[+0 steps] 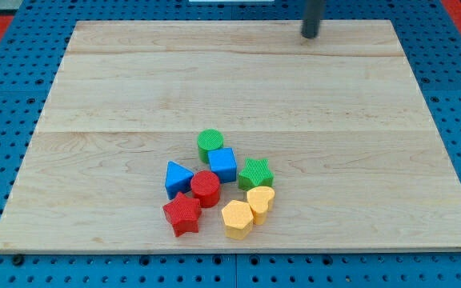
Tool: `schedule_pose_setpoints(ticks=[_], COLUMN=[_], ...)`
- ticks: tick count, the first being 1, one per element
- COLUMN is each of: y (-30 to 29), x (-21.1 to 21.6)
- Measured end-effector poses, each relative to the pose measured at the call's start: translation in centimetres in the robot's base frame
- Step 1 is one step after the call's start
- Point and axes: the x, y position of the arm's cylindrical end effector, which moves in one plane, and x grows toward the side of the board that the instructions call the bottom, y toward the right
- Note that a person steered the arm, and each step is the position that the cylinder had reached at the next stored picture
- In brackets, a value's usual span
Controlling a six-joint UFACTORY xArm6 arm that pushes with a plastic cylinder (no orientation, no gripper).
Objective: Put your hand vertically below the yellow hexagon
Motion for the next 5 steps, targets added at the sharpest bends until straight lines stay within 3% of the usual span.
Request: schedule_pose_setpoints(ticks=[1,3,4,5], y=[4.1,1.2,-4.9,-12.1], x=[9.4,33.4,37.0,36.8])
